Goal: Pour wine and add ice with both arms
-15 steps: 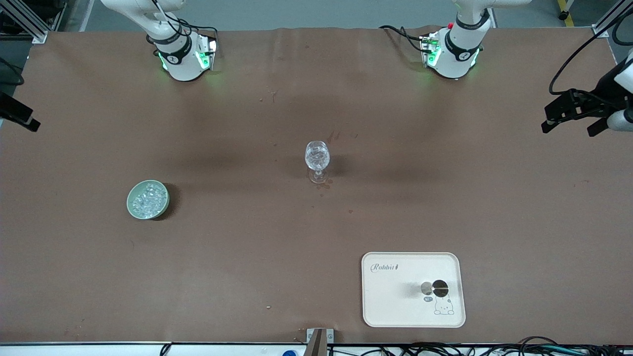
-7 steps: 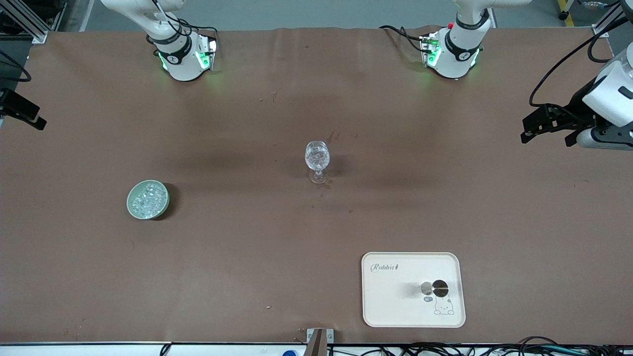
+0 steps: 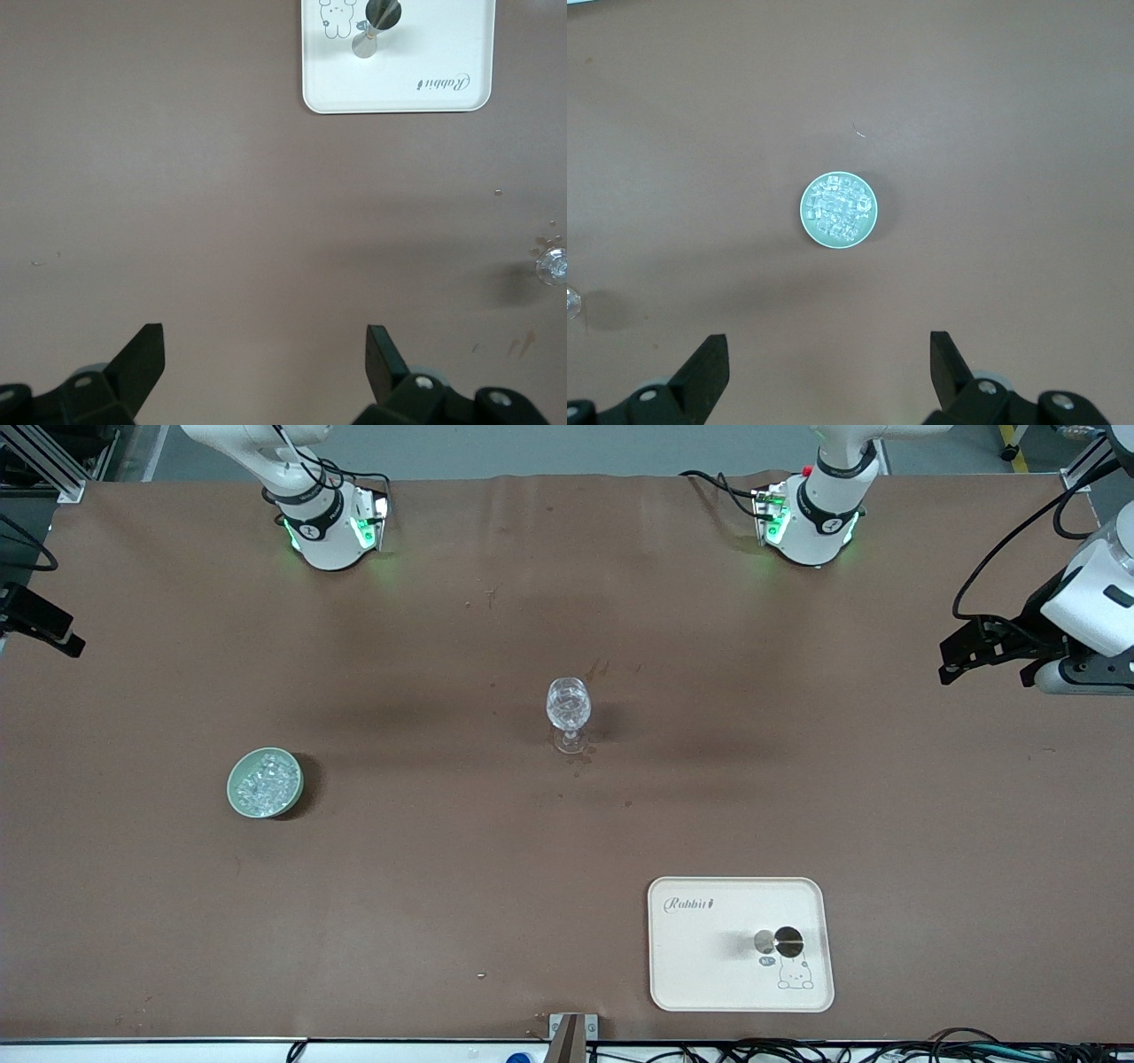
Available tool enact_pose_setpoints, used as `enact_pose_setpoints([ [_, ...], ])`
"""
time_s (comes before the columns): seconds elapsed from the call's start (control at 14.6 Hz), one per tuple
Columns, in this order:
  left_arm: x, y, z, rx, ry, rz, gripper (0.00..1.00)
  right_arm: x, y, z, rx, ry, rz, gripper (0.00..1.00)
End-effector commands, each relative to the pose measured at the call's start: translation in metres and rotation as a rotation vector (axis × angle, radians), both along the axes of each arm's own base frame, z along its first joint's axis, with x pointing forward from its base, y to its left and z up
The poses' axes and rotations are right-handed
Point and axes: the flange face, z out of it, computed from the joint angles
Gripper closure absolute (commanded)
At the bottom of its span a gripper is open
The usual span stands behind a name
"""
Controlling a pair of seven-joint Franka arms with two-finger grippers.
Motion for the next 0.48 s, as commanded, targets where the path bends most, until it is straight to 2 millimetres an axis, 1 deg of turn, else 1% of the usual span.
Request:
enact_pose_setpoints([
  [0.0,-0.0019,-0.001,0.0084,0.002,-0.011,0.039,0.0,-0.0018,0.002,0.002,0.011,0.003,0.013,0.0],
  [0.41,-0.0028,-0.002,0.009,-0.016,-0.008,0.037,0.0,-0.0017,0.0028,0.002,0.011,0.003,0.014,0.0],
])
